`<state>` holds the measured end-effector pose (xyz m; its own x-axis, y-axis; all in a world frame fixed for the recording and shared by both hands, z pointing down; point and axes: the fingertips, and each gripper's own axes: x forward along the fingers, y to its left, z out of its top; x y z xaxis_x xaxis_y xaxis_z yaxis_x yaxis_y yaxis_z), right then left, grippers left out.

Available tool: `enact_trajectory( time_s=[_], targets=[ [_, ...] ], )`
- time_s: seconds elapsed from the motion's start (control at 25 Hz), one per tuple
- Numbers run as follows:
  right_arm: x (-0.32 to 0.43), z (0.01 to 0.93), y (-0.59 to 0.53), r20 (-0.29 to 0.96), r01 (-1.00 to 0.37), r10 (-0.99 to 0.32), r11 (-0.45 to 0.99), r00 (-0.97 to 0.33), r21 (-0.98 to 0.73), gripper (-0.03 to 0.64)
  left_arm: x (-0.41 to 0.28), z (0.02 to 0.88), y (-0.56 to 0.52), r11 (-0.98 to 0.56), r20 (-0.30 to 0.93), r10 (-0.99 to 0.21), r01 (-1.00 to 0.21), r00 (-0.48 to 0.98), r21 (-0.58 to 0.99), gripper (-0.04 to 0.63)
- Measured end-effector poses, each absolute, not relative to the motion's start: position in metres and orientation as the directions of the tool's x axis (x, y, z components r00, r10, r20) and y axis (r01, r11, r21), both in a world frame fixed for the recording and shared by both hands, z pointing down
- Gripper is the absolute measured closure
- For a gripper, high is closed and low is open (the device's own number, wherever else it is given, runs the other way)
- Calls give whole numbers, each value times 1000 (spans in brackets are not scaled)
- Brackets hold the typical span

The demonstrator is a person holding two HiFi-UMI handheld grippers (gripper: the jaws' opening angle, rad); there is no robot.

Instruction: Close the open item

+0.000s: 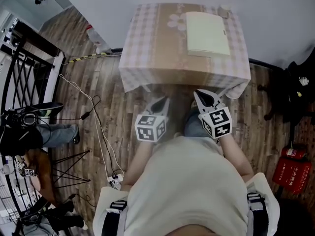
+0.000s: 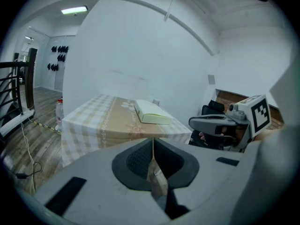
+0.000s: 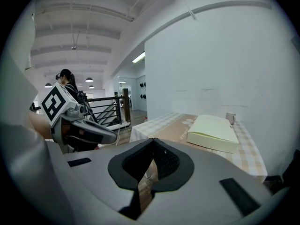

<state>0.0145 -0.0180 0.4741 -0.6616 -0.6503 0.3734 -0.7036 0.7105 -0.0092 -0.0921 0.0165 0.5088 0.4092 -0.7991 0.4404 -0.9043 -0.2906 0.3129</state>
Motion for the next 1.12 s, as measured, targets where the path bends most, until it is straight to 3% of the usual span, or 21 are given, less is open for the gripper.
enact_trajectory(
  time_s=[1.12],
  targets=[
    [10,457,-6,335,-703,-666,711,-666,17,618,-90,505,25,-311,428,-800,-901,421,304,584]
  ],
)
